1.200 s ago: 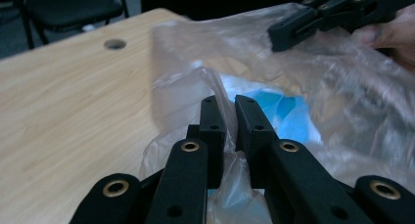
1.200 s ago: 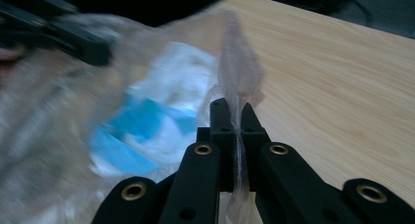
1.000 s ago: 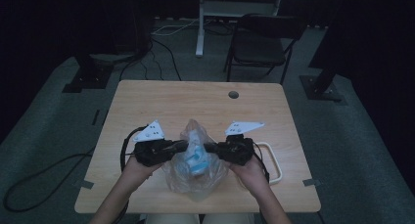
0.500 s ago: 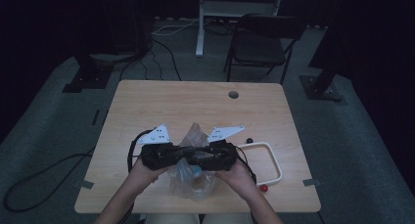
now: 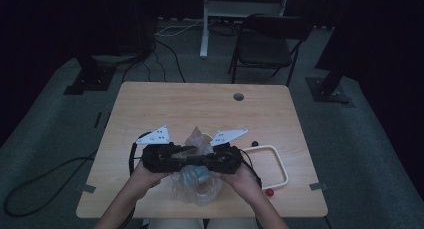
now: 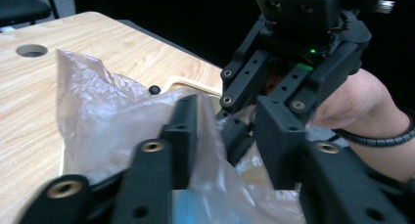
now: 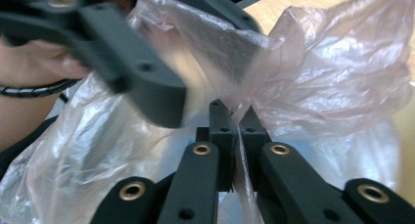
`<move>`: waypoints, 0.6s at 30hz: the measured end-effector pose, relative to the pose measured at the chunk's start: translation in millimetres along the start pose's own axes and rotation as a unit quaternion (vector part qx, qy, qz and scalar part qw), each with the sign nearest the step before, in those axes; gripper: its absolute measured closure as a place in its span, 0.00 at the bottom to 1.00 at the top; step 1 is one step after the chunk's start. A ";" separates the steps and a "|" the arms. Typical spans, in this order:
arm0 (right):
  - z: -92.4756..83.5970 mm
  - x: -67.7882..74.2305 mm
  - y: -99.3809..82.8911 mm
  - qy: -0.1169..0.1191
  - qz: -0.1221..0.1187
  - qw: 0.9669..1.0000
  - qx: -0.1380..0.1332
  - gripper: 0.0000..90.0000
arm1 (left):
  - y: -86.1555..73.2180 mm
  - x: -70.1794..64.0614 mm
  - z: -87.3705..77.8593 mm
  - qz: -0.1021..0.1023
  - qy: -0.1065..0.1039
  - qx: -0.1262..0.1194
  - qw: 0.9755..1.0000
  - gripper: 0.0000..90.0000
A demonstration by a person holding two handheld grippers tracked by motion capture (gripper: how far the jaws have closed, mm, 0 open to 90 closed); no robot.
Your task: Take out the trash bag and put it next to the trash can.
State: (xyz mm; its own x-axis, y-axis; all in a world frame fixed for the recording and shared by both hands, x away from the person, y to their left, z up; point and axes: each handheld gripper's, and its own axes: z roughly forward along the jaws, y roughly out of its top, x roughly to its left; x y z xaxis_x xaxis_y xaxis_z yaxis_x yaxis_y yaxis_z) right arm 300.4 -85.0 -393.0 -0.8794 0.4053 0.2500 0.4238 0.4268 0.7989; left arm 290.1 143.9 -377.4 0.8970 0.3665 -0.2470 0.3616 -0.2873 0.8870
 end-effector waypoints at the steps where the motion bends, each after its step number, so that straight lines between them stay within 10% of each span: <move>1: -1.2 -0.7 0.4 0.000 0.003 1.000 -0.001 0.99 | 0.3 -0.7 -0.8 0.001 0.003 0.002 1.000 0.63; 18: -22.3 -19.1 6.3 -0.041 0.019 0.999 -0.019 1.00 | -7.4 -8.1 -27.0 0.020 0.017 -0.001 1.000 0.40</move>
State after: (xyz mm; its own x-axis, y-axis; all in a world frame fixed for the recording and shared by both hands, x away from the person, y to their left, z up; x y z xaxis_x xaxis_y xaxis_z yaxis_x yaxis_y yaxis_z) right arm 315.1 -108.1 -380.5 -0.8415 0.4859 0.2362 0.4464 0.3792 0.8105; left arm 273.3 166.9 -371.4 0.9011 0.3857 -0.1982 0.3257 -0.3001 0.8966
